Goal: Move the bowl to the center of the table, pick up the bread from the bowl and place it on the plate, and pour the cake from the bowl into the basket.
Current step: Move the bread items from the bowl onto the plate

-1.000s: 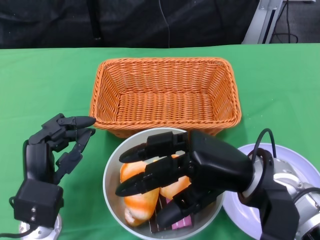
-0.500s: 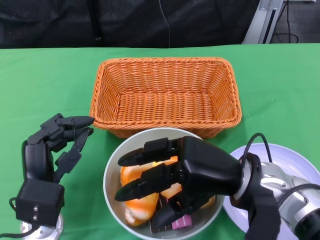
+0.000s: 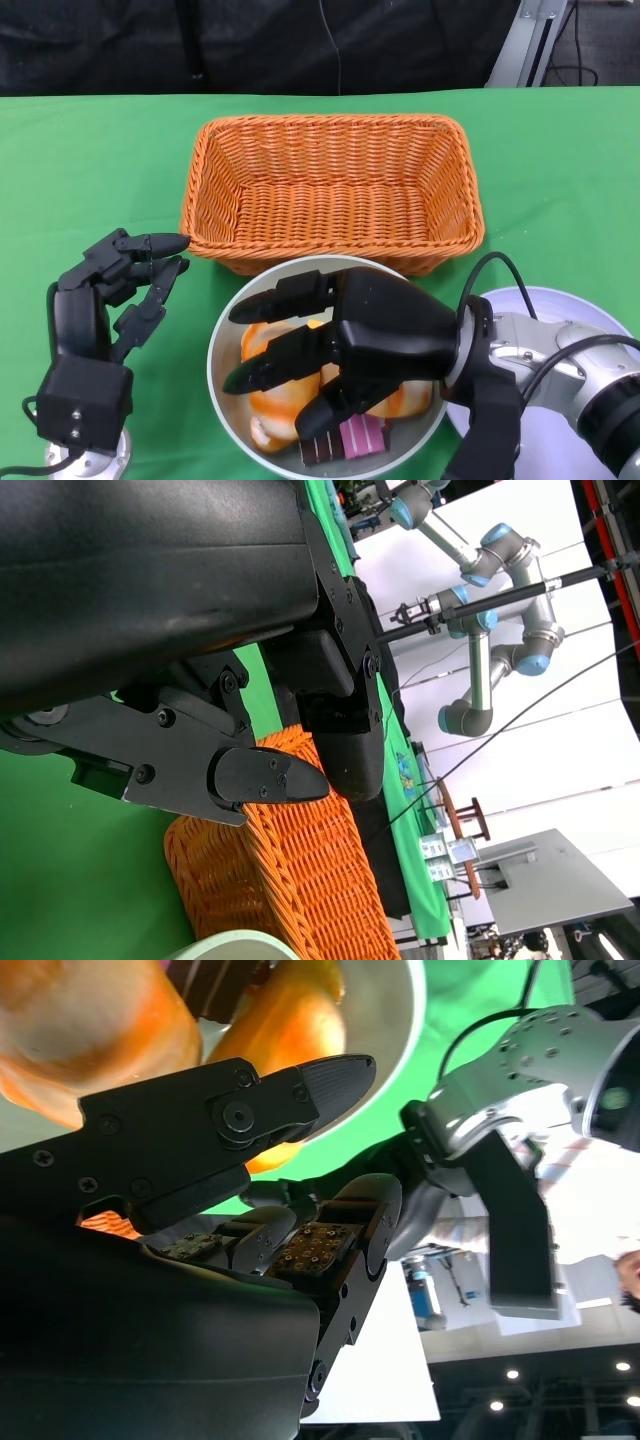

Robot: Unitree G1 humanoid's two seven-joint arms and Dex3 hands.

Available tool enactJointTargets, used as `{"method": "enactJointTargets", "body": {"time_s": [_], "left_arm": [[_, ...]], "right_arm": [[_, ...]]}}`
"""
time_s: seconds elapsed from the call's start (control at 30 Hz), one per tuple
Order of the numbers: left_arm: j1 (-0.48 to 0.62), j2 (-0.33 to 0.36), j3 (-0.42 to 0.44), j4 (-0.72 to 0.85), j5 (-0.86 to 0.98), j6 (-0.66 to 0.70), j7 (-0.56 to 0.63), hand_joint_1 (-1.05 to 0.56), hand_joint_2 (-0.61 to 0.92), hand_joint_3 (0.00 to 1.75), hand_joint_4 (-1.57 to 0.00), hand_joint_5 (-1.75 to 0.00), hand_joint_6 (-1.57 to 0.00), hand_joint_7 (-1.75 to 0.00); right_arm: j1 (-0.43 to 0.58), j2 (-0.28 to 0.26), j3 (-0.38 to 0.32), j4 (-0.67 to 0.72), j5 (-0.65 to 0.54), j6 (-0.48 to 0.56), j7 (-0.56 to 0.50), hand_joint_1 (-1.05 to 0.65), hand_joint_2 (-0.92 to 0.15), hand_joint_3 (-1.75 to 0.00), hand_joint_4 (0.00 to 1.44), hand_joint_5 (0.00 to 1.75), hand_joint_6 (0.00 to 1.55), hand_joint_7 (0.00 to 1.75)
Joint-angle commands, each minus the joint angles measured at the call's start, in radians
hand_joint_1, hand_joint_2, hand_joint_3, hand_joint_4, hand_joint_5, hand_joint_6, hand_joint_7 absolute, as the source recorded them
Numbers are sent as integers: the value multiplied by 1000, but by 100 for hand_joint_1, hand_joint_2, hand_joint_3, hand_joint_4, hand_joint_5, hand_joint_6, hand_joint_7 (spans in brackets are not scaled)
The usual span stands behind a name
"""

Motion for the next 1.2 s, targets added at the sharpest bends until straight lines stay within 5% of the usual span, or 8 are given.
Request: {"method": "enactJointTargets", "body": {"time_s": [0.03, 0.57, 1.0, 1.2], "left_arm": [[-10, 11, -1, 1, 10, 3, 23, -20, 92, 27, -92, -61, -94, -62], [0, 2, 1, -29, 5, 58, 49, -22, 92, 25, -93, -61, -94, -64], [15, -68, 13, -170, 44, 288, 272, -9, 92, 25, -103, -55, -101, -66], [29, -78, 13, -220, 34, 328, 281, -7, 92, 25, -104, -54, -100, -67]], "right_arm": [[-38, -18, 29, 38, -18, 7, -50, -59, -88, 0, 80, 5, 79, 0], [-76, -21, 108, 120, -8, 36, -76, -59, -85, 0, 80, 2, 79, 0], [-122, -13, 201, 183, -93, 56, -246, -58, -84, 0, 80, 1, 80, 0], [-154, -8, 259, 204, -150, 92, -346, -57, -85, 0, 79, 1, 80, 0]]}}
